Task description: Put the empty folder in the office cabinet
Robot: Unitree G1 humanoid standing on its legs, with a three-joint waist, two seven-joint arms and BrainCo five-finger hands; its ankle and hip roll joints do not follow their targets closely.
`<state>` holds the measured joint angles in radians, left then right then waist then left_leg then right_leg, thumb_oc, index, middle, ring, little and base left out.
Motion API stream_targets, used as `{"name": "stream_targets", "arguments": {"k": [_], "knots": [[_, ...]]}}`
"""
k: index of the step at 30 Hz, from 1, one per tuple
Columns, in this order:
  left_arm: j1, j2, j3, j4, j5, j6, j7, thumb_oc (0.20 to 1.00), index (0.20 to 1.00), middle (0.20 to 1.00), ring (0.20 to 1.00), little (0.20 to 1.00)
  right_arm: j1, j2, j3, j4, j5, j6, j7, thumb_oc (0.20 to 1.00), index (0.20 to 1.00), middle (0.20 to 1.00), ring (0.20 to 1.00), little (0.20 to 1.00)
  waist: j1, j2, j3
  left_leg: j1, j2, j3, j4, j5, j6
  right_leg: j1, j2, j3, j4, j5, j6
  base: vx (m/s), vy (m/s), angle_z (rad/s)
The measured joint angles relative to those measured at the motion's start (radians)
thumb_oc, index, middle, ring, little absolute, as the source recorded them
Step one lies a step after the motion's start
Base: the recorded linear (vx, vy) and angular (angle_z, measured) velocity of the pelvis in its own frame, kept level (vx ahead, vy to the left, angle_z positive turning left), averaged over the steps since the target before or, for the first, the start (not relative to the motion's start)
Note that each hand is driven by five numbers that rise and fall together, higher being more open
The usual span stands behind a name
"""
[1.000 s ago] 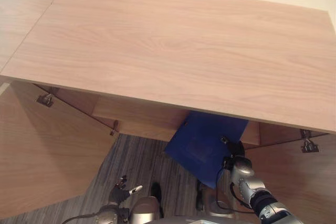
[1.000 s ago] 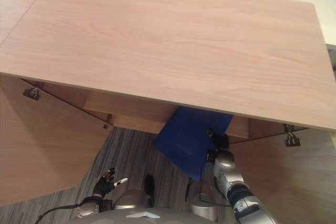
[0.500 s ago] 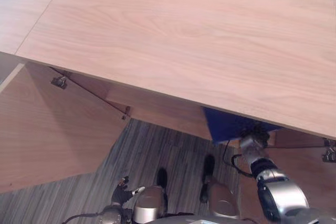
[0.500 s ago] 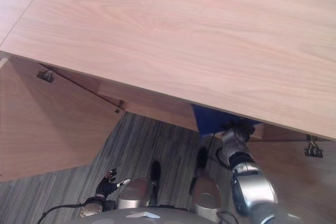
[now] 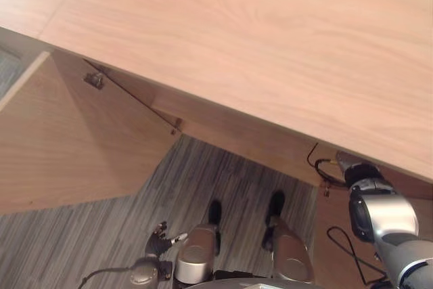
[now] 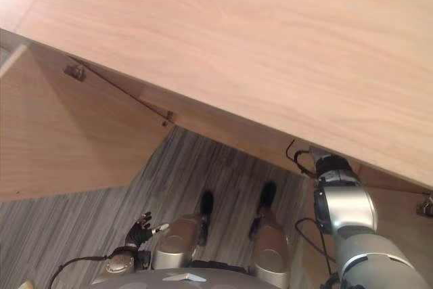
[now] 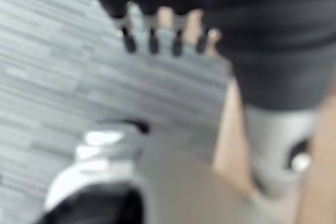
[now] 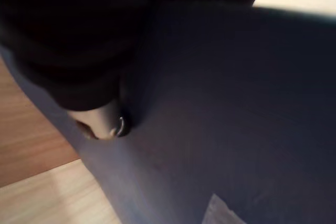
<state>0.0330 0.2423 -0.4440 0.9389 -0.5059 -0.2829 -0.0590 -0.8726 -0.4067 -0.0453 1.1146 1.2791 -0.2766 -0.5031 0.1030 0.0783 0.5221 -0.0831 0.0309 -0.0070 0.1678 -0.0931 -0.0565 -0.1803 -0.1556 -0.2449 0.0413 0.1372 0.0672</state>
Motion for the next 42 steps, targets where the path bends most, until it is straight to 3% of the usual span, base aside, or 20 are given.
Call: {"name": "stream_targets", "arguments": {"k": [5,10,14,25,26,27,36,42], "knots": [[-0.047,0.014,0.004,-0.002,-0.039,-0.004,-0.035,1.0,1.0,1.0,1.0,1.0,-0.092,-0.027,0.016,0.029,0.082,-0.003,-0.009,0.2,0.2,0.2,0.2,0.2,0.006,0.03,0.042,-0.134,-0.009,0.01,0.059,0.005,0.002,-0.148,-0.015,0.019,0.074,0.001,-0.016,-0.08,-0.013,-0.05],[-0.046,0.015,-0.005,-0.021,-0.079,-0.008,-0.049,1.0,1.0,1.0,1.0,1.0,-0.204,-0.037,0.041,0.028,0.09,-0.049,-0.09,0.2,0.2,0.2,0.2,0.2,0.011,0.031,0.042,-0.189,-0.022,0.03,0.06,0.021,0.006,-0.226,-0.026,0.043,0.096,0.007,-0.022,-0.02,0.019,-0.1],[-0.045,0.016,-0.022,-0.052,-0.08,-0.008,-0.05,1.0,1.0,1.0,1.0,1.0,-0.291,-0.059,0.053,0.033,0.082,-0.048,-0.156,0.2,0.2,0.2,0.2,0.2,0.017,0.035,0.039,-0.219,-0.03,0.038,0.06,0.03,0.007,-0.272,-0.031,0.058,0.113,0.008,-0.023,-0.03,0.051,-0.06],[-0.032,0.014,-0.027,-0.08,-0.119,-0.035,-0.081,1.0,1.0,1.0,1.0,1.0,-0.34,-0.088,0.132,0.034,0.031,-0.024,-0.204,0.2,0.2,0.2,0.2,0.2,0.015,0.042,0.035,-0.268,-0.053,0.073,0.063,0.045,0.019,-0.351,-0.054,0.098,0.141,0.015,-0.033,-0.01,0.044,-0.06],[-0.032,0.013,-0.026,-0.082,-0.119,-0.039,-0.082,1.0,1.0,1.0,1.0,1.0,-0.344,-0.088,0.132,0.034,0.024,-0.024,-0.208,0.373,0.373,0.373,0.373,0.373,0.014,0.045,0.033,-0.278,-0.053,0.073,0.065,0.045,0.019,-0.361,-0.055,0.099,0.144,0.014,-0.033,0.05,0.0,0.03],[-0.032,0.013,-0.025,-0.086,-0.119,-0.04,-0.083,1.0,1.0,1.0,1.0,1.0,-0.352,-0.089,0.132,0.034,0.014,-0.024,-0.213,1.0,1.0,1.0,1.0,1.0,0.014,0.047,0.032,-0.29,-0.055,0.074,0.067,0.047,0.021,-0.373,-0.057,0.099,0.146,0.014,-0.033,0.05,-0.007,0.03],[-0.027,0.012,-0.039,-0.1,-0.12,-0.046,-0.086,1.0,1.0,1.0,1.0,1.0,-0.371,-0.094,0.173,0.048,-0.004,0.057,-0.201,1.0,1.0,1.0,1.0,1.0,0.019,0.089,0.005,-0.324,-0.053,0.074,0.076,0.048,0.019,-0.404,-0.055,0.101,0.148,0.021,-0.039,0.01,0.0,0.0],[-0.027,0.013,-0.035,-0.1,-0.12,-0.048,-0.101,1.0,1.0,1.0,1.0,1.0,-0.369,-0.125,0.241,0.077,-0.074,0.264,-0.128,1.0,1.0,1.0,1.0,1.0,0.015,0.09,0.004,-0.326,-0.052,0.075,0.09,0.048,0.019,-0.401,-0.053,0.104,0.148,0.027,-0.041,-0.02,-0.001,0.0]]}}
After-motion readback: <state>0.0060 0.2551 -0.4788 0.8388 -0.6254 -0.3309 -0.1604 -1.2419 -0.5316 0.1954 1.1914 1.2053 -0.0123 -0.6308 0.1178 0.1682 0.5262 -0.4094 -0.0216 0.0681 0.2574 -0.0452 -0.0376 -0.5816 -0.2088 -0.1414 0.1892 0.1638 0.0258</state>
